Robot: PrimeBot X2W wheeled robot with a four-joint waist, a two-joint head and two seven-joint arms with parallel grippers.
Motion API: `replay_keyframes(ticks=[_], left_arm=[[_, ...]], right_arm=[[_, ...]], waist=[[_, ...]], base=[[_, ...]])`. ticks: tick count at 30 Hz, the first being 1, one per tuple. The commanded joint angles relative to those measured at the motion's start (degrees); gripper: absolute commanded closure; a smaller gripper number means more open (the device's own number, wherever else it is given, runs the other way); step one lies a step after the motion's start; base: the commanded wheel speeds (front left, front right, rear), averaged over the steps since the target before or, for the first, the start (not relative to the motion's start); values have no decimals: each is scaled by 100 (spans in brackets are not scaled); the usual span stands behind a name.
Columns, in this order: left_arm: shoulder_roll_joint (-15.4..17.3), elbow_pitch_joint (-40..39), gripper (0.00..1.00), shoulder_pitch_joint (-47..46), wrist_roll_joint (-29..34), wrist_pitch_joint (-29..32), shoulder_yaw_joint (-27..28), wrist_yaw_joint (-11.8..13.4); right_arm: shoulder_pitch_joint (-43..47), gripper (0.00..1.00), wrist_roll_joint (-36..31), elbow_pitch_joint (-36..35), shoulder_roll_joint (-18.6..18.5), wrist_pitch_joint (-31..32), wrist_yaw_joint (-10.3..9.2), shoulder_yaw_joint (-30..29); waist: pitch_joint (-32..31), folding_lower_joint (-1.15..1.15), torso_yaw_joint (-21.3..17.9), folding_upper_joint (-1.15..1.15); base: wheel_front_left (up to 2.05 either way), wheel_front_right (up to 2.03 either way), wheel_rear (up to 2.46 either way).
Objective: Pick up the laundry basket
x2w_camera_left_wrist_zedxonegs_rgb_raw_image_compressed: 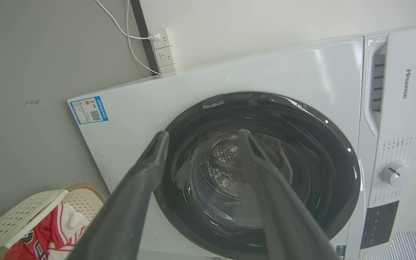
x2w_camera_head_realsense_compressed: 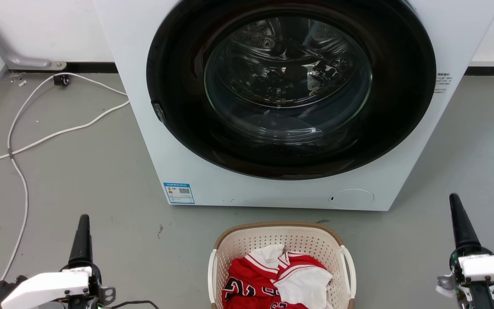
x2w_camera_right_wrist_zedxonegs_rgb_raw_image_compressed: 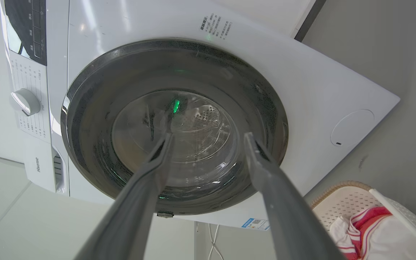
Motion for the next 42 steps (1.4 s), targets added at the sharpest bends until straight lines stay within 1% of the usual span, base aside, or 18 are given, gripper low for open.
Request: replay_keyframes(ticks=[1,5,10,15,19,26,33,36,42], left_arm=[[23,-209,0,-104,264,-67,75,58],[23,-485,0,-67,810,-151,21,207],[23,-939,0,28,1513,-252,-187,327],[23,-1224,0,153,2114,-348,-505,337],[23,-1259,0,236,2632,-422,-743,337],[22,-1490,0,302,3628,-544,-1103,281],[21,-1631,0,341,4500,-654,-1448,298],[45,-1690,0,337,4826,-702,-1565,364],[163,-1672,0,374,5285,-793,-1829,480]], right_arm=[[-135,0,-479,-294,-15,-67,0,5],[-120,0,-1178,-603,-14,-152,0,48],[-92,0,-2079,-988,-12,-254,0,223],[-29,0,-2837,-1234,-11,-350,0,382],[38,0,-3339,-1287,-9,-427,0,503],[121,0,-4070,-1329,-8,-545,0,632],[188,0,-4492,-1292,-5,-663,0,625],[205,0,-4608,-1286,-4,-709,0,689],[270,0,-4979,-1342,-3,-797,0,730]], waist=[[10,0,2,0],[30,0,5,0],[55,0,10,0],[71,0,14,0],[74,0,17,0],[66,0,8,0],[80,0,-5,0],[92,0,-10,0],[98,0,-16,0]], base=[[0,0,0],[0,0,0],[0,0,0],[0,0,0],[0,0,0],[0,0,0],[0,0,0],[0,0,0],[0,0,0]])
